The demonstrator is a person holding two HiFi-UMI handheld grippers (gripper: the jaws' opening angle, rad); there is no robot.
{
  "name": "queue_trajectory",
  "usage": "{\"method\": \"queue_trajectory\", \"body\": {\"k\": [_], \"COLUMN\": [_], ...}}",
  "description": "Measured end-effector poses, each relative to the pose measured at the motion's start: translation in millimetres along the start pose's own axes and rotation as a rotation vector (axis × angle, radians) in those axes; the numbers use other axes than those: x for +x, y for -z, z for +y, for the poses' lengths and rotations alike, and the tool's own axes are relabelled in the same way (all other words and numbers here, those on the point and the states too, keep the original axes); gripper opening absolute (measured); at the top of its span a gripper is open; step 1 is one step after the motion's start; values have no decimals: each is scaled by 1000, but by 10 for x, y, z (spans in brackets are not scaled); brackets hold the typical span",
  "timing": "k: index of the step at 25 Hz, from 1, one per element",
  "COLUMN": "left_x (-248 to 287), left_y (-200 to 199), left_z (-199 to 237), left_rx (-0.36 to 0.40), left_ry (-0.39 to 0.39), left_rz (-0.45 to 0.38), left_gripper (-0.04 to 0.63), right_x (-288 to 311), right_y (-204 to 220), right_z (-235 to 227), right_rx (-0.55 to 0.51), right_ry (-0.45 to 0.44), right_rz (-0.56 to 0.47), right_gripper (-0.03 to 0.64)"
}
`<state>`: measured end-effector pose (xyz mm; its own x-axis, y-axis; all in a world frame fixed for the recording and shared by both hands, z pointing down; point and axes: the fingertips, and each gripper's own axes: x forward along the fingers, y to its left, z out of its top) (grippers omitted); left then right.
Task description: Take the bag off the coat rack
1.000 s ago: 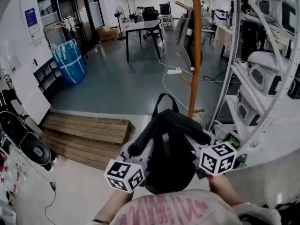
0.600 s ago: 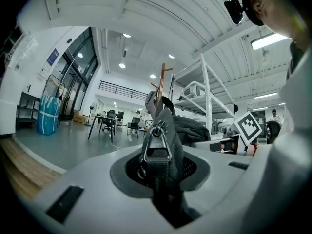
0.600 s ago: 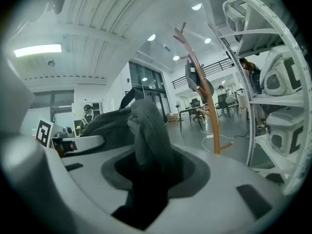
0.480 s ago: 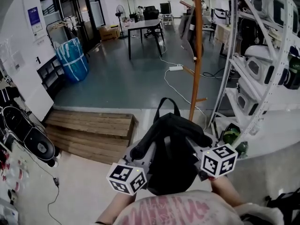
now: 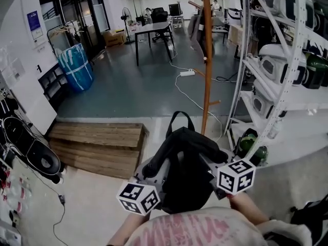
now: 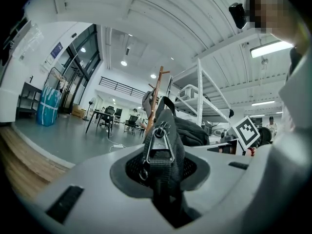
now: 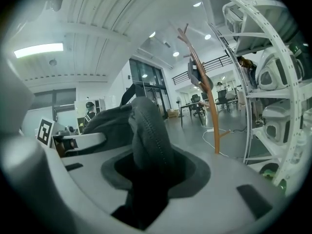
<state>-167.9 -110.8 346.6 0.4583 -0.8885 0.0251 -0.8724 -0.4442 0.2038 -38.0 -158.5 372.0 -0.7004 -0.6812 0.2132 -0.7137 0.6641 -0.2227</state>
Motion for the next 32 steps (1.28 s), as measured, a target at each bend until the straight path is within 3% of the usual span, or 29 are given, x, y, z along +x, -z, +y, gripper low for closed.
{"method": "queue_trajectory", "body": {"k": [9, 15, 21, 32], "left_x": [-156, -323, -508, -775], "left_y": [416, 607, 802, 851], "left_z": [-498, -1152, -1709, -2172], "left_rx": [-40, -3, -33, -17], "left_ry": [36, 86, 119, 116], "left_rz": [49, 47, 96, 96], "left_gripper": [84, 83, 83, 83], "right_x": [-576, -1335, -1972, -2466], "right_y": [426, 657, 851, 968], "right_z": [-32, -84, -85, 6], "right_rx": [14, 37, 44, 42], "right_ry": [26, 85, 127, 113], "right_rz": [58, 46, 76, 86], "right_gripper": [147, 144, 143, 137]}}
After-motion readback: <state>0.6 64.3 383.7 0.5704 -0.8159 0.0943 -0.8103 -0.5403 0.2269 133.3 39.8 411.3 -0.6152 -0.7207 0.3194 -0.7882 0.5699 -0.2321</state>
